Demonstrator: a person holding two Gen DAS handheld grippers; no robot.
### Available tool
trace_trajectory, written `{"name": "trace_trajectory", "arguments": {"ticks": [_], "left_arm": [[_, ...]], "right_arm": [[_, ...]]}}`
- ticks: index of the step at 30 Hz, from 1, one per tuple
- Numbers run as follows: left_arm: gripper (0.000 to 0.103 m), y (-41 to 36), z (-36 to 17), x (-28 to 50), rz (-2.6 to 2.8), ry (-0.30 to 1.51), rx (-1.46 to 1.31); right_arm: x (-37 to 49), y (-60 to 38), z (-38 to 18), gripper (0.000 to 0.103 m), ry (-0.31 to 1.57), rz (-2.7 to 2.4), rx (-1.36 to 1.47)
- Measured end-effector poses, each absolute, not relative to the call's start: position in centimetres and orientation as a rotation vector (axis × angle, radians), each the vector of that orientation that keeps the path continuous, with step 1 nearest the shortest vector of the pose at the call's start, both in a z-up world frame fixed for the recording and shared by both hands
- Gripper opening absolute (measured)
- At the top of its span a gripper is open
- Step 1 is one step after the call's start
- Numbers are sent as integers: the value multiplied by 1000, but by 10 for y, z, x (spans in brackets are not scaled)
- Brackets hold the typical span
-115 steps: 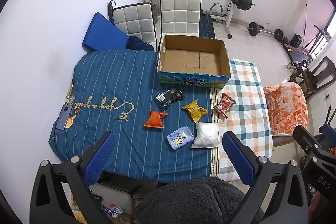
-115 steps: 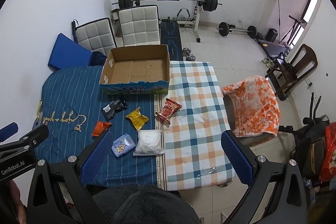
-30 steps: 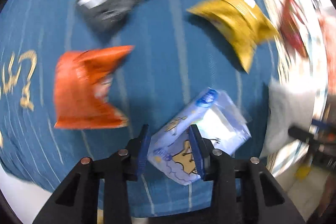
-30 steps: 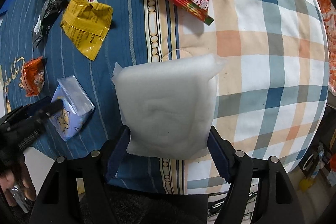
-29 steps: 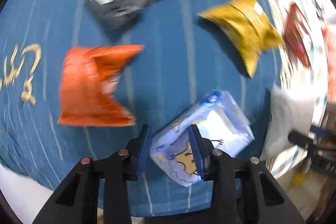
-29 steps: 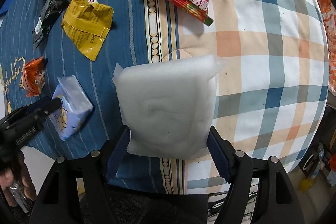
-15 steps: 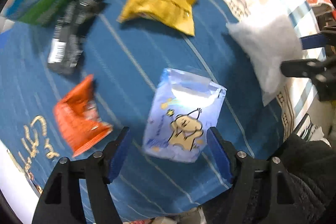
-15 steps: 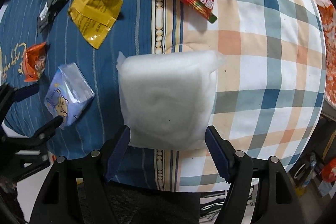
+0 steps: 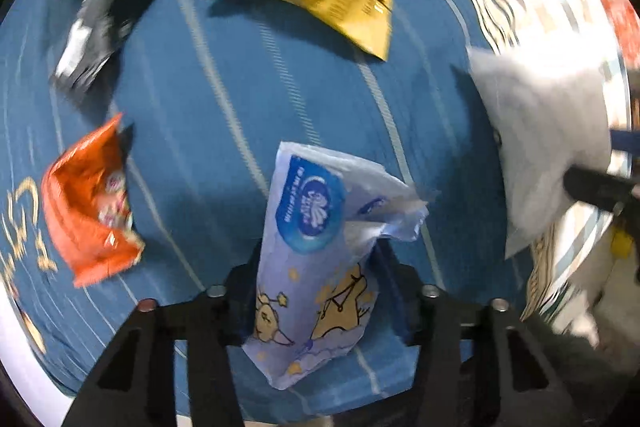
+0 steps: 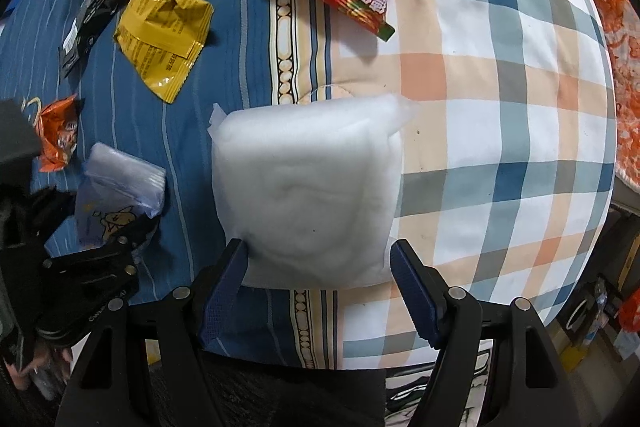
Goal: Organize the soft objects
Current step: 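Grasp the white soft pack with the right gripper while the left grasps the blue tissue pack, then carry both packs over the cardboard box with both grippers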
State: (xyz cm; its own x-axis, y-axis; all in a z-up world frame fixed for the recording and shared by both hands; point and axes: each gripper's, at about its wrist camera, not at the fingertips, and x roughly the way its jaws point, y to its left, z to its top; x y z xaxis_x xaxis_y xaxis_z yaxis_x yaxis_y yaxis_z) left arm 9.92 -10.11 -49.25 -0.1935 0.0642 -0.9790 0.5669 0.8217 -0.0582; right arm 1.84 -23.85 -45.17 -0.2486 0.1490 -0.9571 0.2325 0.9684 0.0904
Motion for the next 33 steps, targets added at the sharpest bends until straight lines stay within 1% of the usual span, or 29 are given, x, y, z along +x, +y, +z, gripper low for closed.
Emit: {"name": "trace_trajectory", "arguments": {"ticks": [3, 6, 9, 13, 14, 15, 16, 18, 21, 22, 24, 27, 33], "left_arm": [[35, -71, -476, 108, -408, 1714, 379], [33, -42, -464, 107, -325, 1709, 238], [33, -20, -467, 107, -283, 1744, 100], [33, 0, -475, 110, -271, 1762, 43], [31, 1, -476, 111, -270, 1762, 38], [28, -1, -474, 110, -271, 1758, 36], [26, -6, -472, 111, -273, 1753, 38], [19, -17, -465, 116, -285, 1734, 43], [14, -25, -455, 104, -274, 1707, 48], [14, -25, -450, 102, -270, 1700, 44], [14, -18, -441, 99, -264, 1682, 38], [14, -29, -408, 100, -256, 1647, 38], [14, -34, -344, 105, -218, 1532, 96]], "right_arm": [[21, -244, -444, 76, 1816, -105, 284], [22, -248, -441, 76, 1802, -129, 315], [29, -249, -464, 83, 1789, -145, 355], [31, -249, -485, 85, 1781, -156, 424], [31, -249, -485, 84, 1772, -166, 426], [31, -248, -483, 81, 1768, -173, 420], [31, -246, -481, 75, 1763, -174, 408], [34, -241, -471, 68, 1753, -176, 377], [31, -237, -464, 63, 1742, -180, 369], [31, -236, -461, 61, 1740, -177, 374], [35, -232, -450, 60, 1732, -169, 381], [31, -225, -434, 60, 1701, -148, 384], [43, -212, -378, 59, 1588, -129, 347]]}}
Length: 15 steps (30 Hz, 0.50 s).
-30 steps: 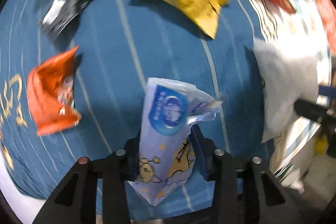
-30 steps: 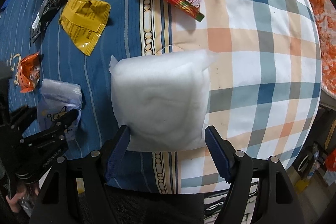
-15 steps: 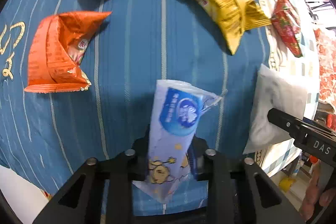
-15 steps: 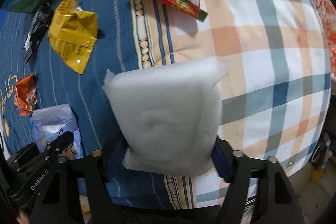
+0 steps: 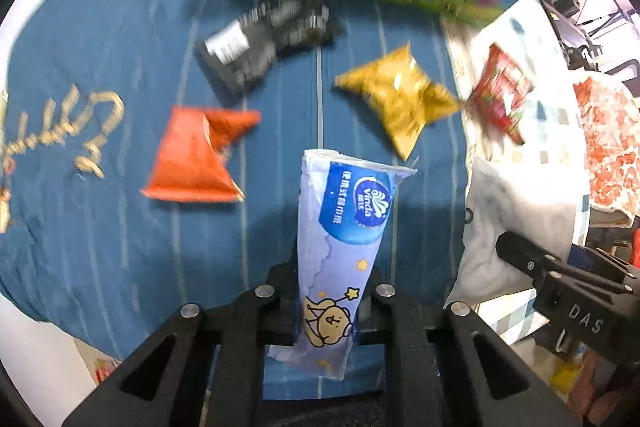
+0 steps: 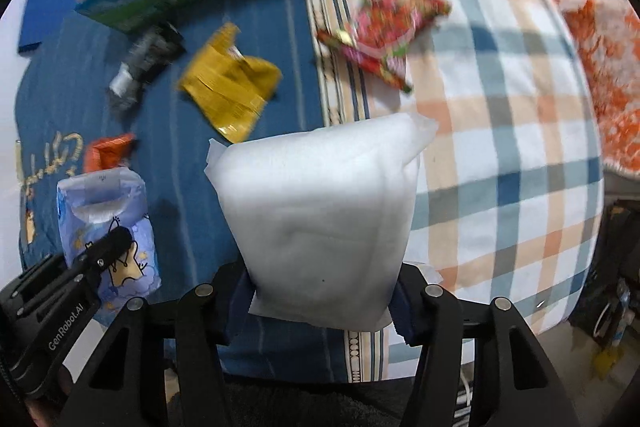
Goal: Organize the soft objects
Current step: 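Carry both packs over the cardboard box with both grippers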
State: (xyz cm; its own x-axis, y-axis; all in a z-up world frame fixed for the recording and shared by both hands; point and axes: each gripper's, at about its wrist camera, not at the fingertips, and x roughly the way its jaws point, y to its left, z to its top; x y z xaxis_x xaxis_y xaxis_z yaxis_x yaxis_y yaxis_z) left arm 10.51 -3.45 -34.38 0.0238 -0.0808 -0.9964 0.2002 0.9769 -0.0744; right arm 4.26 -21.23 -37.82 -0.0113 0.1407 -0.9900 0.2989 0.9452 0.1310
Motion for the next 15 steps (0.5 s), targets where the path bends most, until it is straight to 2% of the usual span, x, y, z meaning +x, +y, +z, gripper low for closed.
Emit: {"name": "trace_trajectory", "arguments": {"ticks": [8, 10, 15], "left_arm": [[14, -34, -273, 126, -244, 1343, 186], [14, -43, -287, 136, -250, 1321, 184], [14, -54, -264, 162, -280, 1275, 184]], "right_arm": [[76, -214, -296, 59, 1422, -163, 266], [78, -217, -283, 59, 1386, -163, 269], [95, -221, -244, 59, 1308, -143, 273]]}}
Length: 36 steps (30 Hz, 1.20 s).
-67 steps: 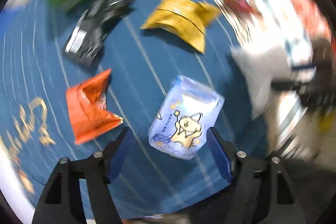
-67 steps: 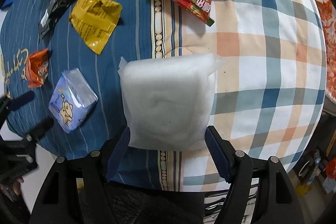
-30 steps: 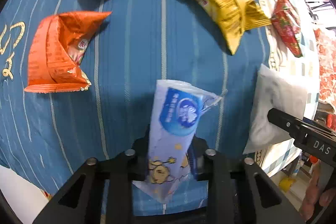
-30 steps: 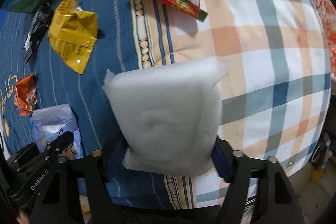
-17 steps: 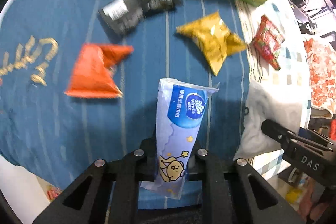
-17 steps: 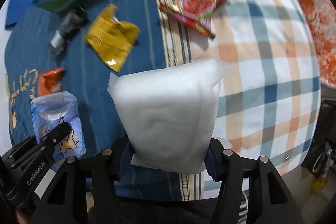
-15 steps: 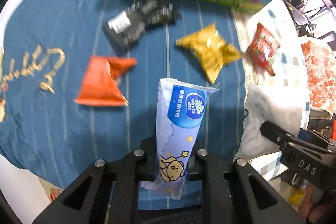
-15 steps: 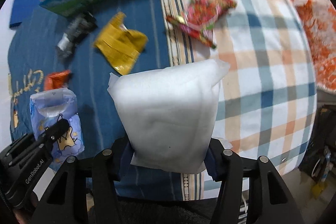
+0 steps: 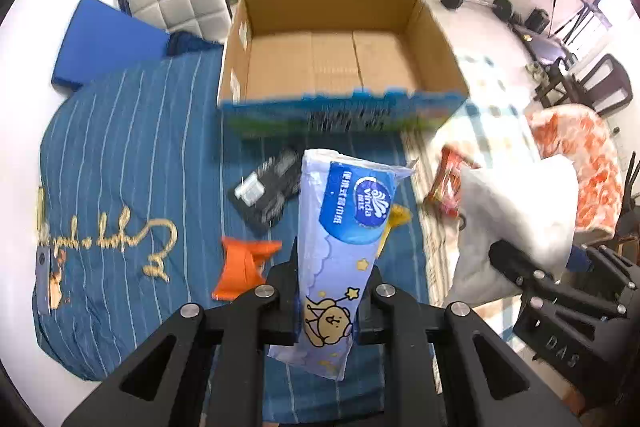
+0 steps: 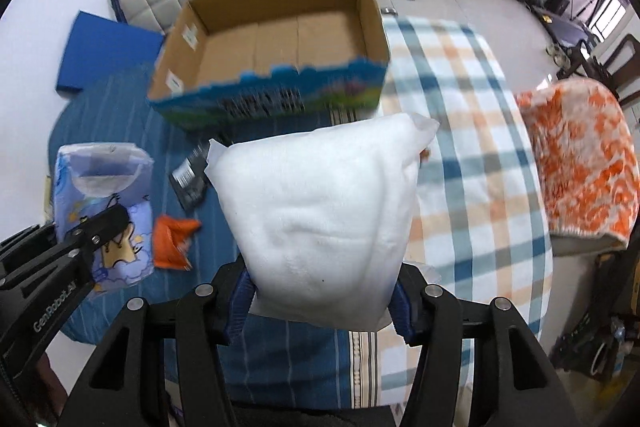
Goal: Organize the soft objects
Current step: 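Carry both packs over the cardboard box with both grippers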
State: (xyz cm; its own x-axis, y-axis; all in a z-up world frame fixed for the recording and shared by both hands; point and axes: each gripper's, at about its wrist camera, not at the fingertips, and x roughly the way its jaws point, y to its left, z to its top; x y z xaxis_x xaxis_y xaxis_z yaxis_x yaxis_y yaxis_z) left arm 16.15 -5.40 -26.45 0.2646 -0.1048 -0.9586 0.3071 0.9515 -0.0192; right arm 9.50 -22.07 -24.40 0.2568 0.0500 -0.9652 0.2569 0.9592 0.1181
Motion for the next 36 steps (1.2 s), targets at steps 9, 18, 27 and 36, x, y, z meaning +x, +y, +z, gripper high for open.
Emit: {"name": "trace_trajectory", "arguments": {"ticks": [9, 18, 27, 36], "left_arm": [[14, -90, -213, 235, -284, 1169, 163], [14, -128, -216, 356, -315, 1210, 73], [14, -130, -337, 482, -412, 1500, -202], [15, -131, -424, 537, -413, 1627, -298]], "right_arm": [[174, -245, -197, 59, 1215, -63, 260], [308, -292, -227, 59, 1243, -44, 230], [427, -310, -342, 59, 1425, -35, 221], [485, -295, -416, 60, 1508, -49, 195]]}}
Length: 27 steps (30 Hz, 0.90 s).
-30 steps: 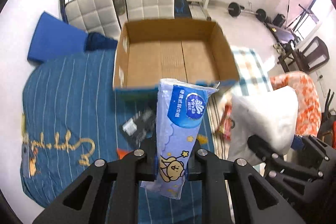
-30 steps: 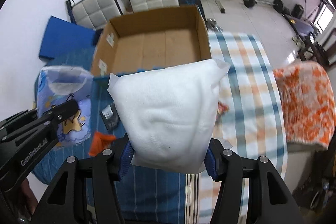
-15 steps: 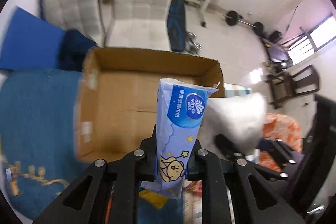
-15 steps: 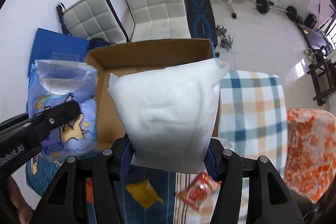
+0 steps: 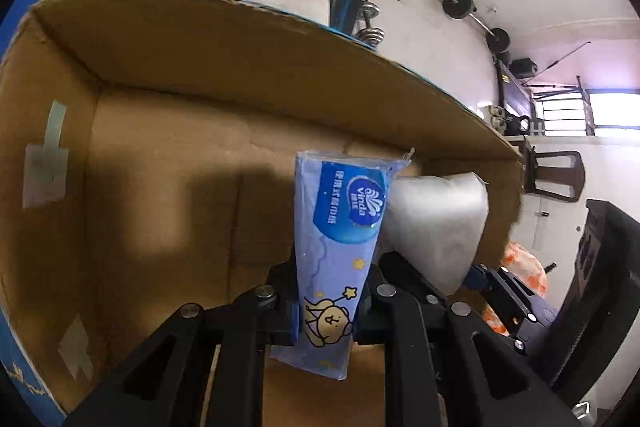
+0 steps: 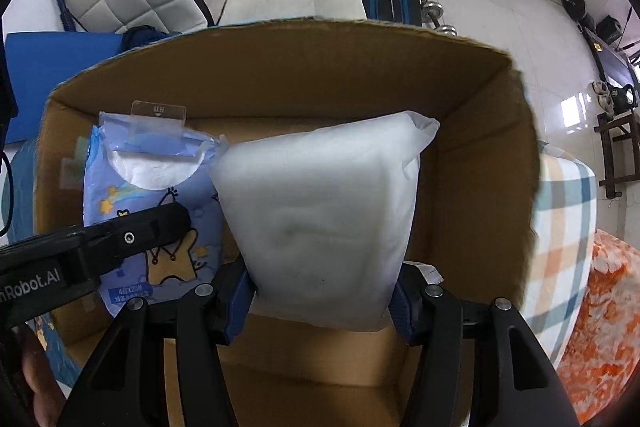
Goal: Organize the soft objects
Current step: 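Carry both packs over the cardboard box with both grippers, then lower both packs into the box and open both grippers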
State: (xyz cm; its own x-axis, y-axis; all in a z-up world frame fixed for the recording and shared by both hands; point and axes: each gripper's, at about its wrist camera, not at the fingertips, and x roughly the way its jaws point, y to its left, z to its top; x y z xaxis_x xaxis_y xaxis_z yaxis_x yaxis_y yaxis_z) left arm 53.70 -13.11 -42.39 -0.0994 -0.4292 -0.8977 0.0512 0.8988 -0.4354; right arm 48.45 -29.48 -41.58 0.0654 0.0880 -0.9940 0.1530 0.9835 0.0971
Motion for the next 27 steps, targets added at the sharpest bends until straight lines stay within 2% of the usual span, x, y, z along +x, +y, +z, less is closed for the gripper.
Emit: {"name": "trace_trajectory", "arguments": {"ticks": [4, 7, 9, 14, 18, 22, 24, 27], "left_arm": [[16, -138, -438, 546, -419, 1638, -267], [22, -148, -447, 546, -416, 1663, -217], [32, -153, -450, 548, -388, 1670, -172], [48, -163, -450, 547, -314, 1691, -114], [63, -176, -432, 543, -268, 1632, 25], [74, -184, -408, 535, -249, 1574, 80], [85, -189, -393, 523, -236, 1535, 119], [98, -188, -373, 510, -221, 1485, 160]], "right_arm": [[497, -295, -431, 61, 1530, -50, 203], [504, -298, -442, 63, 1547, -45, 228], [507, -299, -447, 65, 1546, -43, 224], [511, -299, -451, 69, 1560, -33, 221], [514, -304, -451, 77, 1565, -27, 236], [507, -303, -437, 81, 1544, -31, 244], [502, -302, -428, 82, 1529, -29, 232], [496, -299, -414, 97, 1502, -39, 206]]}}
